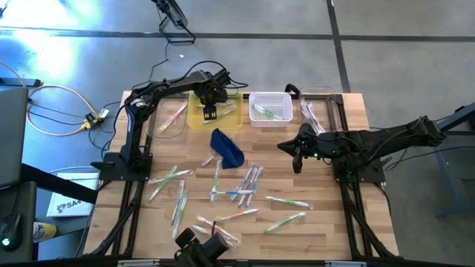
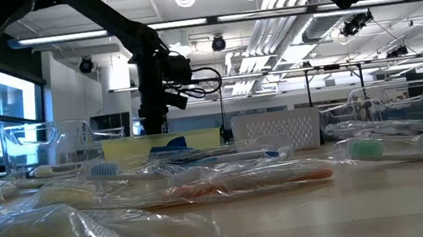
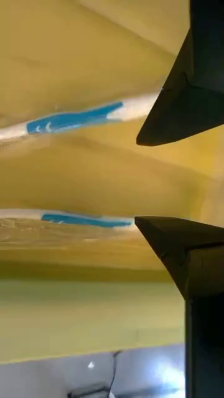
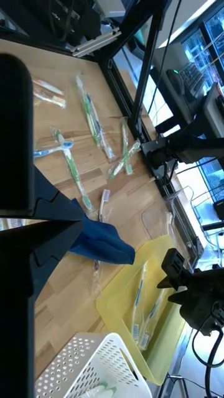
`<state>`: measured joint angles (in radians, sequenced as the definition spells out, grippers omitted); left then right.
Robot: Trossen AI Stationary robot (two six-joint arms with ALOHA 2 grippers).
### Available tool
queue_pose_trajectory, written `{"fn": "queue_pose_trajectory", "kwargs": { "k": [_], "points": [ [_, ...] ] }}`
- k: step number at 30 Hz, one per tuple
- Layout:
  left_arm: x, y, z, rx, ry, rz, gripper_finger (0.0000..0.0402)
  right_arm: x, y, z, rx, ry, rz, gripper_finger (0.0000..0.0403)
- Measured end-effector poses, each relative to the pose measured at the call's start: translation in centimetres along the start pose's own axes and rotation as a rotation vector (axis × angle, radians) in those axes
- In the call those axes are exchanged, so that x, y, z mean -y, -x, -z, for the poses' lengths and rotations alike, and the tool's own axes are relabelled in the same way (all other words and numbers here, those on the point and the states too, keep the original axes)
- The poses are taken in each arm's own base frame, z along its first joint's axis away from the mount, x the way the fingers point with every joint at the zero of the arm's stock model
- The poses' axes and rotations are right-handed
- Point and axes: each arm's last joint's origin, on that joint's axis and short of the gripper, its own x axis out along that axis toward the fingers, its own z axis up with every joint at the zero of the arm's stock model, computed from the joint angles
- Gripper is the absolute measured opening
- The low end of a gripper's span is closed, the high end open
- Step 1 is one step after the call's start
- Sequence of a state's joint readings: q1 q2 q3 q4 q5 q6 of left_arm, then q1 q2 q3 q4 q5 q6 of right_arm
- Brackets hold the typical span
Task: Pick & Place Toothbrushes
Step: Put the green toothbrush into the white bin
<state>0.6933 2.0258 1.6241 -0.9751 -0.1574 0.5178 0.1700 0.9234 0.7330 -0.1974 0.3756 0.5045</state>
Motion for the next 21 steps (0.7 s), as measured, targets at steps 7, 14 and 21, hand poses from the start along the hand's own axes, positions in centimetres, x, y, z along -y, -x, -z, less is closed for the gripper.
{"fn": "queue_pose_trajectory", "kwargs": {
  "k": [7,14,21],
  "points": [
    [0.3,0.1,-0.4,0.086,0.056,0.121,0.0191,0.0,0.0,0.0,-0.001,0.001,0.0,0.0004],
    [-0.1,0.1,-1.1,0.157,0.112,0.088,0.0191,0.0,0.0,0.0,-0.004,0.004,-0.006,0.0004],
    [-0.2,0.1,-1.2,0.169,0.113,0.081,0.0191,0.0,0.0,0.0,-0.005,0.011,-0.007,0.0004]
  ]
}}
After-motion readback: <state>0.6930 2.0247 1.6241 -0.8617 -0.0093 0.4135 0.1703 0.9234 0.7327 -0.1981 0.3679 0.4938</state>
